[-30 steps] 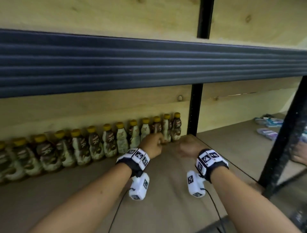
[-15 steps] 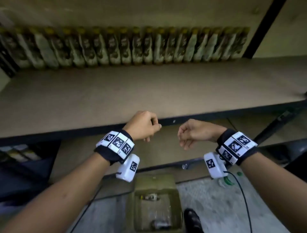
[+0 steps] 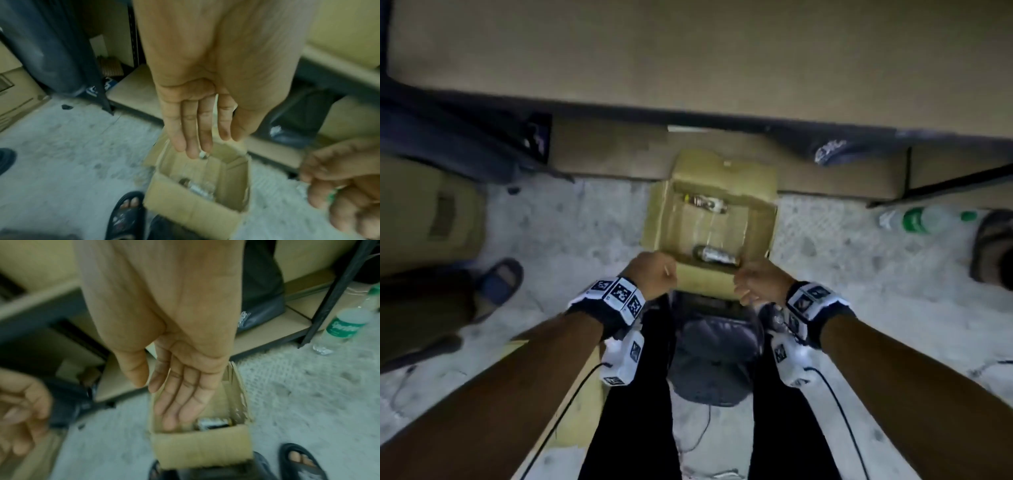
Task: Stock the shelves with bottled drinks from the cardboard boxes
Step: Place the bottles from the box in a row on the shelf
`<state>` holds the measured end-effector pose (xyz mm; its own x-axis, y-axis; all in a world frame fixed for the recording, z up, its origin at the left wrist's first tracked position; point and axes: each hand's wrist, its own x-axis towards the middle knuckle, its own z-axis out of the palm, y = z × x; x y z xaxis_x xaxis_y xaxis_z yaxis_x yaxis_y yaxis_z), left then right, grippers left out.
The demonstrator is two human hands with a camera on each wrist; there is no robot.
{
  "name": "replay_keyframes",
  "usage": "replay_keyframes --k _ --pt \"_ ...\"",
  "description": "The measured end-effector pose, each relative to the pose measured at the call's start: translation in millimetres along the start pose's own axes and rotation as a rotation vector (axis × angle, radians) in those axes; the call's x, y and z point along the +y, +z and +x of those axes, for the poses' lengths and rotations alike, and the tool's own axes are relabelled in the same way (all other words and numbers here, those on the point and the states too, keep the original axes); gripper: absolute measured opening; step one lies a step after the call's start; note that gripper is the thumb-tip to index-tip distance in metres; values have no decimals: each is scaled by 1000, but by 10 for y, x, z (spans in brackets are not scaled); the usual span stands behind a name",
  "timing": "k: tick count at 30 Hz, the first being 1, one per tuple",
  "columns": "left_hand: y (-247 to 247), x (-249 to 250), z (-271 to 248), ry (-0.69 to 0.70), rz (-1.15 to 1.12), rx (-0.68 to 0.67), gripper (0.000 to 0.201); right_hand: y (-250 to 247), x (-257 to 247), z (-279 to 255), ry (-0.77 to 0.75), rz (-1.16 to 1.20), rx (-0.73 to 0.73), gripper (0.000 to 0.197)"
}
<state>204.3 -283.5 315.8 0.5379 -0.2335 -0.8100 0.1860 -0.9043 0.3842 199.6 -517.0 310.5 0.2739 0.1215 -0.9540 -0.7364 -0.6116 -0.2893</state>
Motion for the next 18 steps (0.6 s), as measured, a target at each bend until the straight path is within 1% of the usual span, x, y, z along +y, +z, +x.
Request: replay_keyframes --k 1,3,5,6,7,9,11,12,14,16,18 --pt "237 -117 203 -26 23 -41 13 53 215 255 32 -76 -37 14" --pt "640 -340 626 -68 41 -73 19 80 602 734 43 -186 -61 21" --pt "881 -512 1006 -137 4 -70 18 38 822 1081 12 -243 -39 19" --pt "1027 -567 1321 -160 -37 -63 17 -4 964 1338 -8 -265 -12 15" --pt "1115 -622 1580 -190 -141 -49 15 -51 1038 1538 -32 -296 18 12" --pt "1217 -681 2082 -287 -486 -69 11 -131 1121 1976 -81 -340 72 12" --pt "1227 -668 2580 -391 -800 -90 7 -196 1137 2416 -120 -291 122 13" --pt "1212 -671 2826 -434 -914 -87 6 -216 1126 2639 -148 -288 147 12" --pt "1178 -712 3342 -457 -1055 -56 11 -227 1073 3089 -192 -367 164 13" --pt "1154 -789 3857 -442 -1129 -44 14 -214 994 3526 -220 -527 110 11" --pt "1138 -861 4316 -418 -1183 -48 26 -184 925 3949 -202 -668 44 9"
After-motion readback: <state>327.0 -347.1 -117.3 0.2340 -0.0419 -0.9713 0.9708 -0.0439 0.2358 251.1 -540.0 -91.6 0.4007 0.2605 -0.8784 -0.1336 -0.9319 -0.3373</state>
